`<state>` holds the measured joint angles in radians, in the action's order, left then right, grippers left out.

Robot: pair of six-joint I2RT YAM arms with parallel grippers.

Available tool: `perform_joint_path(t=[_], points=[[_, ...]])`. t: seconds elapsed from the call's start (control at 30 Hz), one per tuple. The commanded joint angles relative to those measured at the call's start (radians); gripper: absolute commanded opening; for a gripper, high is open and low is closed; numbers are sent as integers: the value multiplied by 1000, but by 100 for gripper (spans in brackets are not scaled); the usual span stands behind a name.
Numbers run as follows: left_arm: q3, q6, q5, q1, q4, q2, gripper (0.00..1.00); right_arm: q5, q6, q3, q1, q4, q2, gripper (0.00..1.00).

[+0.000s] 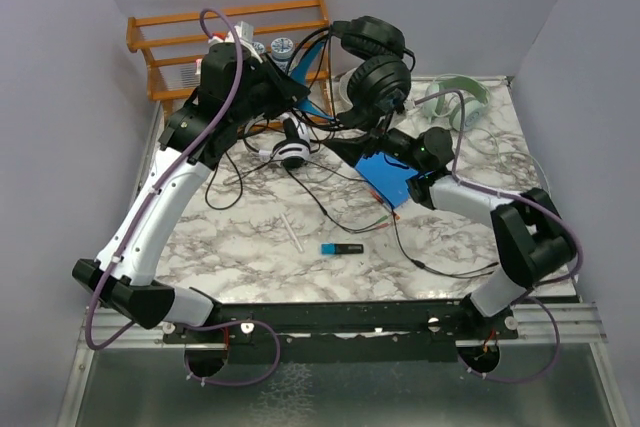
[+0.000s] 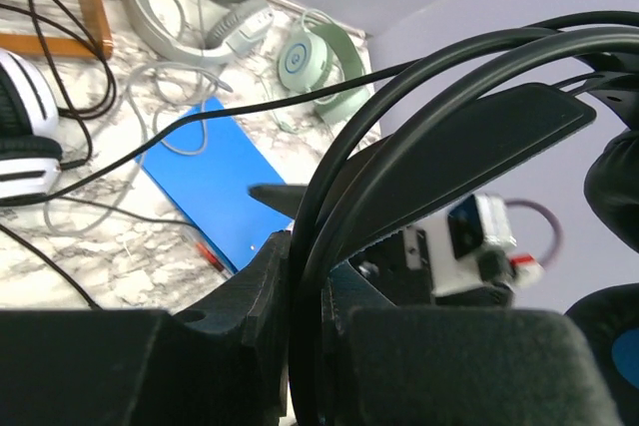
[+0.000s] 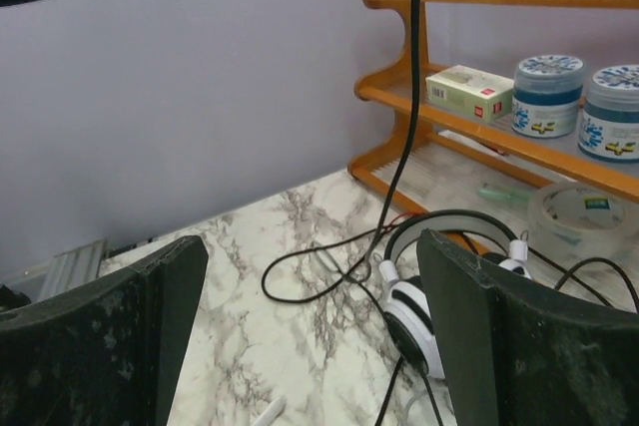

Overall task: Wrap the headphones
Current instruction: Wrap the headphones cable around the headphones.

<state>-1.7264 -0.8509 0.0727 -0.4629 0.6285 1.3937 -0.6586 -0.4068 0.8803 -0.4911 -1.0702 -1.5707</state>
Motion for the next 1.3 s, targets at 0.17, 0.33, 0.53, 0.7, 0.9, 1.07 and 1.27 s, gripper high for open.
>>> perform_joint_path(t=[0.17, 0.33, 0.53, 0.7, 0.9, 1.07, 1.27], points=[[-74, -20, 14, -67, -17, -73, 0, -19, -157, 108, -9, -387, -247, 94], [-102, 4, 0, -69, 19, -79, 0, -27, -139, 210, -32, -321, -318, 93], [-141, -7, 17, -69, 33, -80, 0, -3, -137, 275, -67, -285, -400, 88], [-153, 9, 19, -71, 40, -84, 0, -16, -155, 321, -86, -270, -446, 53], [-179, 56, -58, -70, 71, -87, 0, 14, -137, 122, -87, -297, -300, 2], [-178, 78, -57, -70, 76, -85, 0, 92, -61, -107, -87, -241, -92, 1], [-150, 74, -62, -71, 94, -109, 0, 172, -4, -176, -87, -46, 74, 1]])
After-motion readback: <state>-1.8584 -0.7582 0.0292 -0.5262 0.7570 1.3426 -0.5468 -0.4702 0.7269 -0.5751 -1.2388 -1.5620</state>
